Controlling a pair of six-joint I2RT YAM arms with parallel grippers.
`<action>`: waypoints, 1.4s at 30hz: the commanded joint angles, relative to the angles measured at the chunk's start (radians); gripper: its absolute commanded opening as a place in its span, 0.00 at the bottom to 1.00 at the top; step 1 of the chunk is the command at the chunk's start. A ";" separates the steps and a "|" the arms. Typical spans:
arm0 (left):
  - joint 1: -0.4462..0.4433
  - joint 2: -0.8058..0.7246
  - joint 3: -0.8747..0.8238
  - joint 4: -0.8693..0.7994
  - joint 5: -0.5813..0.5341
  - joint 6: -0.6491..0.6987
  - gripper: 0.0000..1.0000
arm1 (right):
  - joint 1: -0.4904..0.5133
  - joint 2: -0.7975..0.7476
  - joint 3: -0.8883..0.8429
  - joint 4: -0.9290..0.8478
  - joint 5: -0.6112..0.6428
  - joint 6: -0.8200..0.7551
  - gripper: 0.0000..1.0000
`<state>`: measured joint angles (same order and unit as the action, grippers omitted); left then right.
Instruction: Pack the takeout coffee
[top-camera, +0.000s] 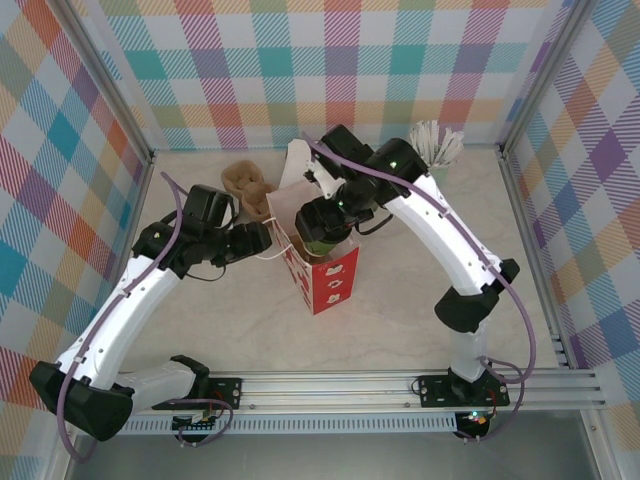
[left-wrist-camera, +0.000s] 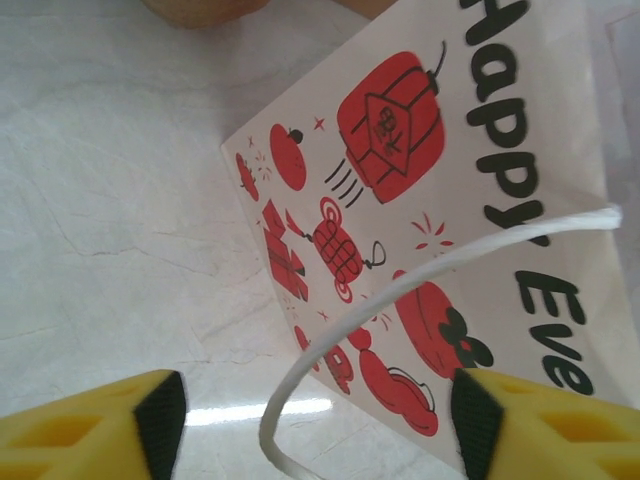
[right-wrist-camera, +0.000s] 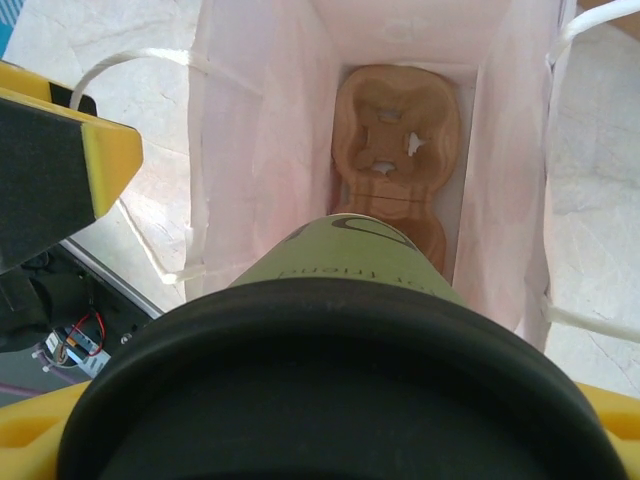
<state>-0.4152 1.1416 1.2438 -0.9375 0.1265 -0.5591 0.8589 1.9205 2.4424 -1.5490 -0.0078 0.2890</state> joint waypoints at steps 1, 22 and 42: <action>0.014 0.007 -0.019 -0.014 -0.034 0.000 0.64 | 0.010 0.025 -0.005 0.002 0.003 0.019 0.80; 0.013 -0.023 -0.093 -0.011 -0.067 -0.005 0.21 | 0.013 0.056 -0.072 0.056 -0.059 0.033 0.80; 0.013 -0.011 -0.084 0.005 -0.048 -0.005 0.17 | 0.036 0.049 0.058 0.049 -0.073 0.036 0.79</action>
<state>-0.4152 1.1374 1.1656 -0.9386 0.0772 -0.5617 0.8856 1.9820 2.4664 -1.4963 -0.0792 0.3115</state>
